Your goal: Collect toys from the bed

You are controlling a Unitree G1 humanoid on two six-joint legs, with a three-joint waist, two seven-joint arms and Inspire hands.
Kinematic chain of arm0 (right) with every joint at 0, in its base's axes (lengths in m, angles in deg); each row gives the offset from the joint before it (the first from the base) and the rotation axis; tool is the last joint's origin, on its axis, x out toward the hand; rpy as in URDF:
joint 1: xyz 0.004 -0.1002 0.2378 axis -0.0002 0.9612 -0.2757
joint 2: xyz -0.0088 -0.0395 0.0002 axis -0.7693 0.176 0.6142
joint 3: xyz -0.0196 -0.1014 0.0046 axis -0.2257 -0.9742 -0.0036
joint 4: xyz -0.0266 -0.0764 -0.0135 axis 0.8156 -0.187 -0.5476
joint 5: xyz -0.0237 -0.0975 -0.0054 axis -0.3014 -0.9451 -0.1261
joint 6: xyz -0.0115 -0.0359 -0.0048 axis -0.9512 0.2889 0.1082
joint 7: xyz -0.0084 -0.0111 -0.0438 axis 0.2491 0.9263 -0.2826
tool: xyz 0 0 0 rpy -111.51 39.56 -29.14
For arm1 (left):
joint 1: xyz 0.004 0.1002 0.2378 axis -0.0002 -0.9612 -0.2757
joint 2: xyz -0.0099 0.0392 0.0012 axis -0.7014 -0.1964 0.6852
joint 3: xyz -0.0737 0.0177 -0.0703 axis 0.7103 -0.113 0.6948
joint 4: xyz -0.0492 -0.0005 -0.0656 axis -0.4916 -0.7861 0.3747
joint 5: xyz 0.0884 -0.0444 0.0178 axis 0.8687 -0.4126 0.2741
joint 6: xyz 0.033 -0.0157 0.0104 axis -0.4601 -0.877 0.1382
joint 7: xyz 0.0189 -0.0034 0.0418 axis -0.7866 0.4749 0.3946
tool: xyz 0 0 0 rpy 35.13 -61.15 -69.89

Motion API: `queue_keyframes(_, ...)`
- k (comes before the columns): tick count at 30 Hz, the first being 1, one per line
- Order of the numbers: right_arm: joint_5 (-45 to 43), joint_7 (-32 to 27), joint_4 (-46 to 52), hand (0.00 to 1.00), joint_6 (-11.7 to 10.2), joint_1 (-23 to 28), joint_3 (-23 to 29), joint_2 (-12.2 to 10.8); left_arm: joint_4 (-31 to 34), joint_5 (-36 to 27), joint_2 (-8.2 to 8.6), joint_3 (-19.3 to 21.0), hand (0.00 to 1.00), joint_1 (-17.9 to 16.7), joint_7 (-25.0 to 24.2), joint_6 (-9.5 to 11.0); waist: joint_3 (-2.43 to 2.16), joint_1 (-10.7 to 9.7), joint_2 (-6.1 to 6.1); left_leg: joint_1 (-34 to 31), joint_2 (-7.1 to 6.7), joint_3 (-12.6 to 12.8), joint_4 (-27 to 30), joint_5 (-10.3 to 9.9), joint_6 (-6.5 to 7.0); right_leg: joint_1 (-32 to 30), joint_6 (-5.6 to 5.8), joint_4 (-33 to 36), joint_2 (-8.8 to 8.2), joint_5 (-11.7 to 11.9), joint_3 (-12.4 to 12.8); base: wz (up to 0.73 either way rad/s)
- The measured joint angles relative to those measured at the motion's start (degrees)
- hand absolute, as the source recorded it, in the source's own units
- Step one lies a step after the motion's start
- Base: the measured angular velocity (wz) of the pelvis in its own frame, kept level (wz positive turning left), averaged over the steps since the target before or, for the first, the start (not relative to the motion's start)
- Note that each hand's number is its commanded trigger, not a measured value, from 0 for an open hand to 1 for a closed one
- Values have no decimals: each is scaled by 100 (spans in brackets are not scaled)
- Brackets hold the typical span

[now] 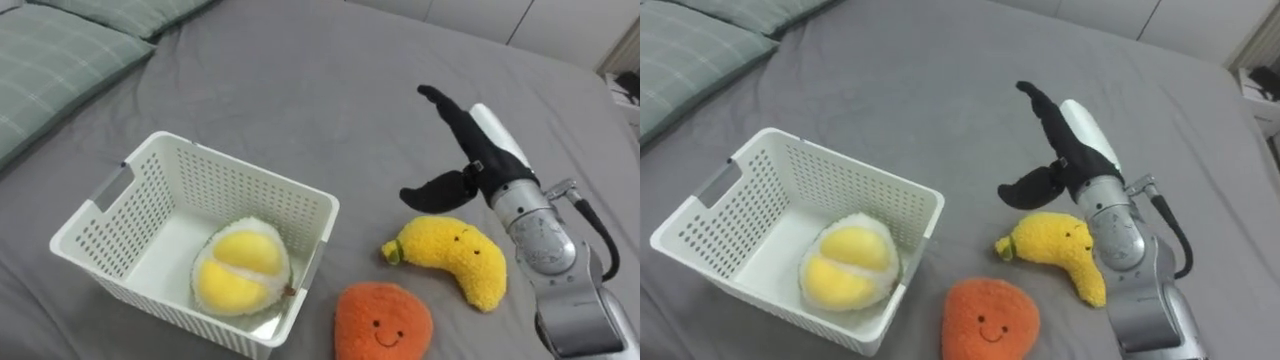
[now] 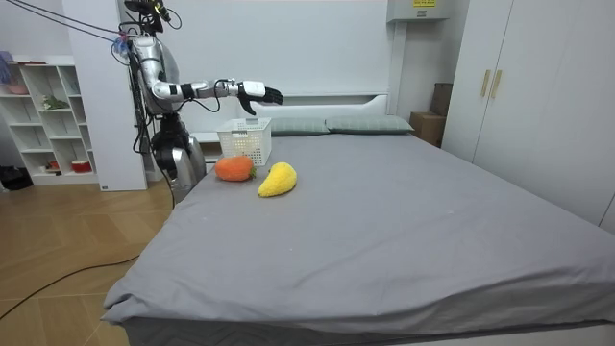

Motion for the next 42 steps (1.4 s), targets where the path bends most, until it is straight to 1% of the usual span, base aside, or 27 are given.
queue_keyframes(3, -2, -53, -63, 0, 0, 34, 21, 13, 0, 4, 14, -1, 0, -35, 1, 4, 9, -70, -46, -5, 0, 15, 0, 0, 1, -8, 5, -1, 0, 3, 7, 0)
queue_keyframes(7, -7, -131, -64, 0, -1, 138, 104, 32, 22, 37, 30, -4, 0, -96, 6, 4, 9, -90, -44, -11, 0, 39, 4, -7, 12, -24, 14, -1, 2, 10, 50, -4)
queue_keyframes(10, -6, -196, -76, 0, 1, 249, 200, 39, 103, 39, 35, -17, 0, -153, 29, 8, -5, -100, -28, -101, 5, 93, 33, -11, 19, -131, 17, 10, 2, 21, 119, -7)
queue_keyframes(11, -7, -206, -78, 0, 1, 252, 203, 54, 103, 41, 35, -23, 0, -193, 34, 8, -28, -109, -12, -165, 7, 112, 51, -11, 21, -194, 16, 17, 4, 36, 141, -11)
queue_keyframes(12, -7, -218, -109, 0, 1, 253, 207, 75, 102, 41, 33, -27, 0, -218, 53, 6, -14, -160, 20, -176, 6, 116, 87, -10, 25, -207, 22, 16, 4, 44, 145, -8)
queue_keyframes(13, -3, -227, -151, 0, 0, 252, 208, 81, 104, 39, 32, -29, 0, -207, 72, 5, -22, -193, 29, -178, 9, 139, 85, -11, 27, -226, 24, 19, 3, 46, 157, -13)
queue_keyframes(14, -4, -269, -291, 0, -4, 249, 228, 81, 103, 36, 33, -29, 0, -220, 108, 2, -59, -218, 20, -189, 10, 177, 75, -10, 31, -276, 27, 26, 8, 50, 222, -11)
queue_keyframes(15, -19, -342, -441, 0, -7, 241, 238, 81, 103, 32, 26, -56, 0, -213, 114, 3, -43, -224, 60, -221, 6, 176, 82, -5, 40, -283, 33, 26, 8, 55, 232, -9)
queue_keyframes(16, -35, -389, -520, 0, -10, 239, 237, 79, 97, 32, 16, -102, 0, -197, 119, 3, -40, -233, 71, -235, 5, 175, 83, -4, 41, -294, 36, 25, 6, 57, 231, 0)
queue_keyframes(18, -163, -549, -1014, 0, -124, 186, 241, 78, 18, -100, 10, -181, 0, -60, 121, 9, -32, -252, 101, -314, 2, 183, 80, 7, 58, -381, 39, 29, -5, 79, 219, 0)
queue_keyframes(20, -211, -624, -1274, 0, -122, 174, 256, 79, -34, -243, 8, -268, 0, 53, 119, 13, -38, -241, 94, -450, 10, 229, 80, 18, 70, -536, 36, 87, -13, 90, 230, -8)
queue_keyframes(22, -233, -672, -1515, 0, -124, 28, 239, 80, -30, -248, 17, -418, 0, 146, 111, 13, -8, -218, 143, -627, 21, 321, 94, 43, 91, -738, 33, 113, -17, 135, 273, -20)
queue_keyframes(25, -231, -815, -2030, 0, -138, -301, 231, 84, -10, -252, -8, -489, 0, 295, 111, 17, -1, -227, 154, -860, 31, 380, 113, 77, 109, -998, 28, 108, -17, 200, 299, -10)
queue_keyframes(29, -236, -981, -2634, 0, -195, -648, 201, 82, -26, -259, -20, -662, 0, 446, 111, 16, 3, -209, 142, -1008, 20, 381, 124, 103, 121, -1176, 36, 105, -25, 215, 305, 0)
queue_keyframes(30, -255, -986, -2844, 0, -242, -768, 176, 82, -42, -258, -19, -702, 0, 463, 112, 16, 5, -211, 141, -1035, 19, 383, 125, 103, 121, -1199, 36, 98, -27, 216, 300, 0)
queue_keyframes(33, -260, -1025, -3405, 0, -254, -1058, 150, 83, -140, -293, -27, -787, 0, 519, 109, 24, 11, -207, 134, -1076, 17, 352, 103, 103, 121, -1230, 37, 86, -26, 215, 266, 4)
queue_keyframes(35, -244, -1097, -3795, 0, -261, -1250, 54, 100, -183, -496, -87, -925, 0, 520, 103, 22, 21, -207, 117, -1138, 17, 330, 93, 103, 121, -1289, 37, 84, -24, 215, 258, 5)
queue_keyframes(36, -236, -1156, -3944, 0, -262, -1308, -55, 147, -187, -591, -119, -1015, 0, 520, 100, 19, 34, -197, 106, -1192, 13, 313, 95, 106, 119, -1339, 37, 82, -27, 215, 254, 5)
queue_keyframes(39, -255, -1208, -4299, 0, -317, -1345, -136, 175, -215, -596, -126, -1016, 0, 522, 99, 16, 42, -75, 85, -1312, 11, 307, 98, 107, 120, -1465, 37, 81, -31, 215, 252, 0)
queue_keyframes(42, -256, -1217, -4634, 0, -326, -1413, -229, 202, -279, -596, -126, -1016, 0, 527, 99, 12, 50, -29, 71, -1413, 8, 300, 107, 111, 122, -1562, 40, 80, -68, 213, 249, 0)
